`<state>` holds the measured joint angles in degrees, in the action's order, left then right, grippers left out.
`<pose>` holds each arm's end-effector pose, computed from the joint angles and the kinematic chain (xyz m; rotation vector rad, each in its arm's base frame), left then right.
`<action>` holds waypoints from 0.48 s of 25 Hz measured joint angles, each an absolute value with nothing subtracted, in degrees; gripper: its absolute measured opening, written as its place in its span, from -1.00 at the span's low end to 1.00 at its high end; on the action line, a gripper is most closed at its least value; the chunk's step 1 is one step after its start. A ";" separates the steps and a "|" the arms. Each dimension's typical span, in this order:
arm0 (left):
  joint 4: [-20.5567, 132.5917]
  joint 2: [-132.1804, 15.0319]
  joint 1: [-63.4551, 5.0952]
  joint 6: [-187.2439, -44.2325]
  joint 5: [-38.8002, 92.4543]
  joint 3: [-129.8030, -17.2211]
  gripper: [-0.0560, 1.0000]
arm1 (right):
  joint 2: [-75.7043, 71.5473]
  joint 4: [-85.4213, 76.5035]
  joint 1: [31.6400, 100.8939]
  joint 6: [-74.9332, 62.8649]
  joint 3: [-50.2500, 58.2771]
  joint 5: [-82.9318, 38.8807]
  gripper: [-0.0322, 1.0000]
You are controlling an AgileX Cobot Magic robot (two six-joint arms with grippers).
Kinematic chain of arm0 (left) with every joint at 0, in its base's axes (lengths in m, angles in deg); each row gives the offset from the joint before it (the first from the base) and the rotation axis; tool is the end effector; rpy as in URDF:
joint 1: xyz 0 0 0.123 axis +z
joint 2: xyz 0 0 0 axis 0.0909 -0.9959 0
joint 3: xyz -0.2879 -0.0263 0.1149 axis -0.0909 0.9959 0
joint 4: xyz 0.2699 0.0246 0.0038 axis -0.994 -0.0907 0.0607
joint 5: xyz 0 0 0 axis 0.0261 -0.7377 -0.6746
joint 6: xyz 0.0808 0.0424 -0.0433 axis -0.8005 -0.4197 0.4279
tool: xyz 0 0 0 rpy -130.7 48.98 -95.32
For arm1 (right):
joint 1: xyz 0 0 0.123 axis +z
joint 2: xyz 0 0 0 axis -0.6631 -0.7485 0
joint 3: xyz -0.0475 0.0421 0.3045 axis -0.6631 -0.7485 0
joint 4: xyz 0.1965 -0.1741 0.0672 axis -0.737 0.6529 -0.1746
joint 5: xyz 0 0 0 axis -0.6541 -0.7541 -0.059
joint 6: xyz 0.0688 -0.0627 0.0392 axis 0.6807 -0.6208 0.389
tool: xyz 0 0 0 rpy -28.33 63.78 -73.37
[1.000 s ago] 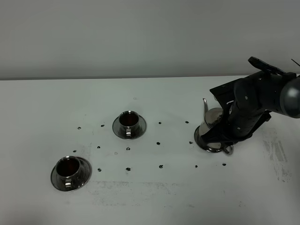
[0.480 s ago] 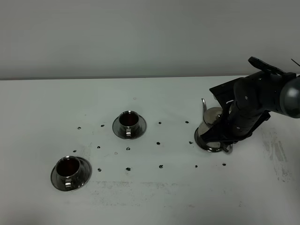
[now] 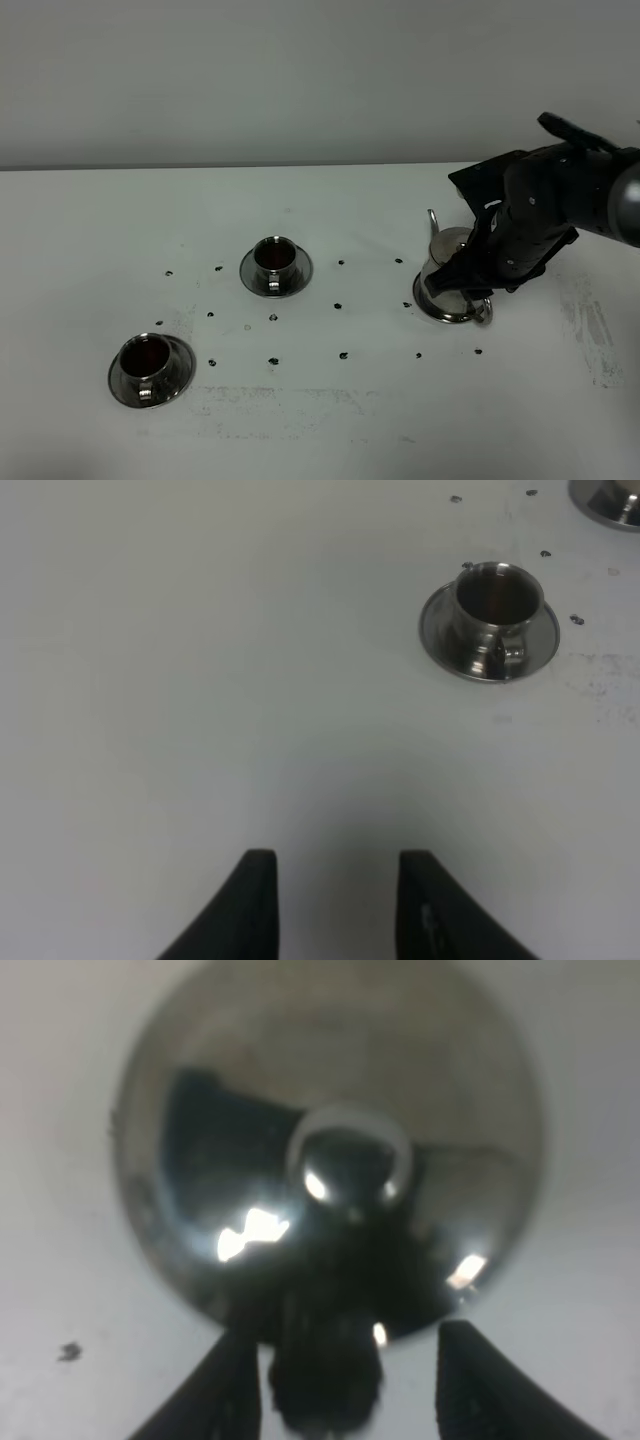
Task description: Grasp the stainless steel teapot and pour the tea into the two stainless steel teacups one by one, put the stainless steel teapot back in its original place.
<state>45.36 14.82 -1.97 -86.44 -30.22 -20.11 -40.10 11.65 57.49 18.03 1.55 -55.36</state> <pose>-0.0008 -0.0045 0.2687 0.0288 2.0844 0.0252 0.4141 0.1083 0.1908 -0.4827 2.7541 -0.0887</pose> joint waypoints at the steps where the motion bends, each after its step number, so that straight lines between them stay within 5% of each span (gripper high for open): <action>1: 45.36 14.82 -1.97 -86.44 -30.22 -20.11 -0.31 | -38.60 11.90 57.49 18.03 1.55 -55.92 -0.18; 12: 45.36 14.82 -1.97 -86.44 -30.22 -20.11 -0.31 | -13.04 13.26 57.49 18.11 1.55 -67.96 -0.18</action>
